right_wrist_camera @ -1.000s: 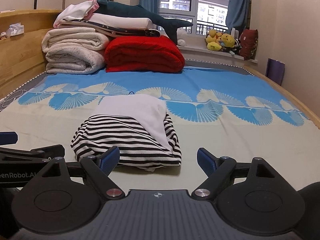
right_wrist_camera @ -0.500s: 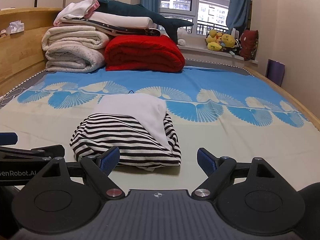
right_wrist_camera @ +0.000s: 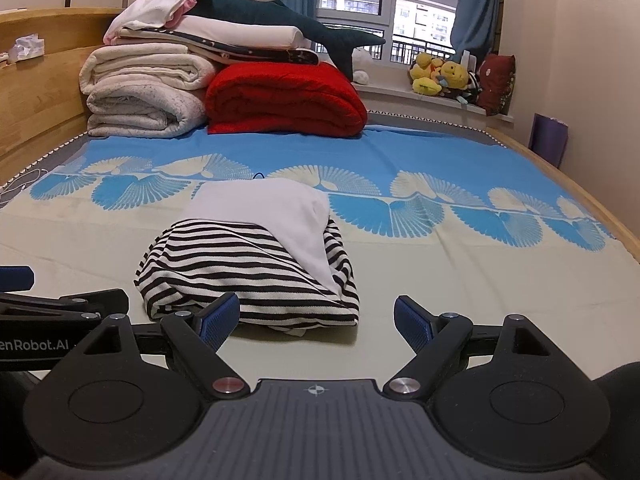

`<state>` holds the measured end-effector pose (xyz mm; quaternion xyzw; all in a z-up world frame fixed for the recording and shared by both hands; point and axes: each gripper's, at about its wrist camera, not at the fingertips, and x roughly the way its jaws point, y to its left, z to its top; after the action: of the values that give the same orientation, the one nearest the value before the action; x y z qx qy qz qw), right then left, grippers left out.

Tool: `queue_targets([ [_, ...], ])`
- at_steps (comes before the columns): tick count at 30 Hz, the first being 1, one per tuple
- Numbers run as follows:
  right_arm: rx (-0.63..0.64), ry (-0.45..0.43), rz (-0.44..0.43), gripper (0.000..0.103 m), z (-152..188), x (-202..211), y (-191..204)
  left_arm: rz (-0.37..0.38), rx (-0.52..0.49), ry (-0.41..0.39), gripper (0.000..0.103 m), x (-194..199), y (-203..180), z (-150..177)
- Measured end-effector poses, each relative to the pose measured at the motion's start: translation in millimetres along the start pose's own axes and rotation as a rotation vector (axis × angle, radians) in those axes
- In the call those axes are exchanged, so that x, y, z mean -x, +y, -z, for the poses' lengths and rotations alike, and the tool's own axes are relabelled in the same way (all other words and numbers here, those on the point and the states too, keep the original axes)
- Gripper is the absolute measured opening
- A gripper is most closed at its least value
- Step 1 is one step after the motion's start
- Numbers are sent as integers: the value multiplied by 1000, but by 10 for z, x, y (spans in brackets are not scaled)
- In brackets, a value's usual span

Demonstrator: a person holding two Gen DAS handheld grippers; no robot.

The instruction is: Fold small clothes

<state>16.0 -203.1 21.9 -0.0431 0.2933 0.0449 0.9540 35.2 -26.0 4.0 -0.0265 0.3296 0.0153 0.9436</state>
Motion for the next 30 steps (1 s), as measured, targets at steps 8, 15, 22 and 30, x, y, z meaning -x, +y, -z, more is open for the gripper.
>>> queue_targets([
  [8,0,2,2,85,0,-11,8,0,2,4,102,-12,-4,8],
  [15,0,2,4,85,0,-12,13,1,5,8,102,-23,-4,19],
  [22,0,2,3,85,-1,-14,13,1,5,9,102,-21,-4,22],
  [30,0,3,3,85,-3,-8,15,1,5,9,102,-21,-1,21],
])
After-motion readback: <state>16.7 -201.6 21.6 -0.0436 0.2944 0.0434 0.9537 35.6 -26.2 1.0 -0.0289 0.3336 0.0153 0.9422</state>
